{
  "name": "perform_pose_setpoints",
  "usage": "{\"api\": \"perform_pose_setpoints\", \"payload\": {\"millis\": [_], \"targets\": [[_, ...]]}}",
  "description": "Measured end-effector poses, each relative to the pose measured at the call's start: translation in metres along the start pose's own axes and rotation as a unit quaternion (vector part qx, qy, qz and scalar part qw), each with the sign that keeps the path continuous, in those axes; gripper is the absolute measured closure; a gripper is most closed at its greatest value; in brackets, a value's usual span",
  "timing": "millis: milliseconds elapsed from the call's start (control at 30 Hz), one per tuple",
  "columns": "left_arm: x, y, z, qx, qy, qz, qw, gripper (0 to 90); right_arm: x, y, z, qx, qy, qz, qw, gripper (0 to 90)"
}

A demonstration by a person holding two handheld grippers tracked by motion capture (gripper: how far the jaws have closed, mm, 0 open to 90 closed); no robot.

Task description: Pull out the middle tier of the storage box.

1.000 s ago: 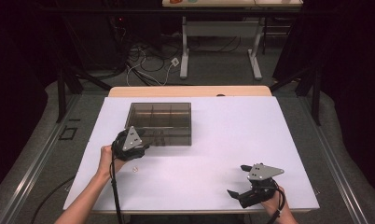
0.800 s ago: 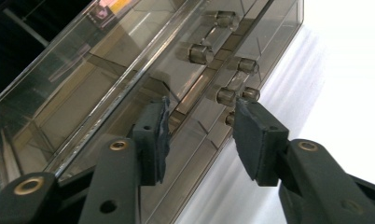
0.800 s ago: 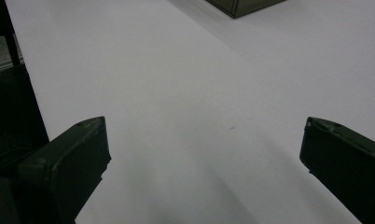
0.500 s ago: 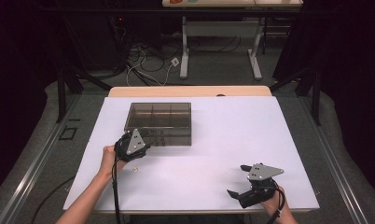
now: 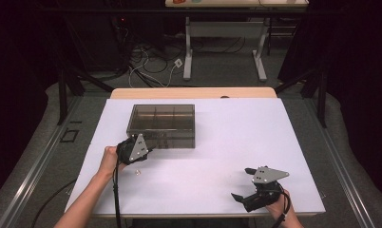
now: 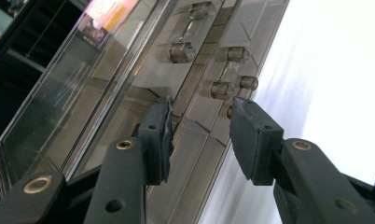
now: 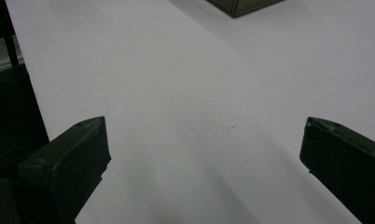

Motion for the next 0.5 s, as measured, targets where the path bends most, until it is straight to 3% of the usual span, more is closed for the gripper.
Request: {"api": "perform_pose_setpoints", "payload": {"millis": [167,500], "targets": [[-0.0009,0.0023,-0.0011,-0.008,0.007,0.002,0.9999,59.6,-0.0003,0.0005,-0.0004,0.000,0.003,0.001,1.0000,0.9],[-0.0014,0.0028,0.0005,-0.005,-0.011,-0.003,0.9999,64.3,0.0001,-0.0003,-0.0010,0.000,0.002,-0.001,1.0000,0.8]]}}
Point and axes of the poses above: each handheld gripper's, and its own axes: y roughly forward along the jaws, x roughly out of its top, z roughly to its left, the point moved 9 cm from there along y, roughly forward along the jaws, and after that the axes turned 6 degrees about z, right-handed, at the moved point
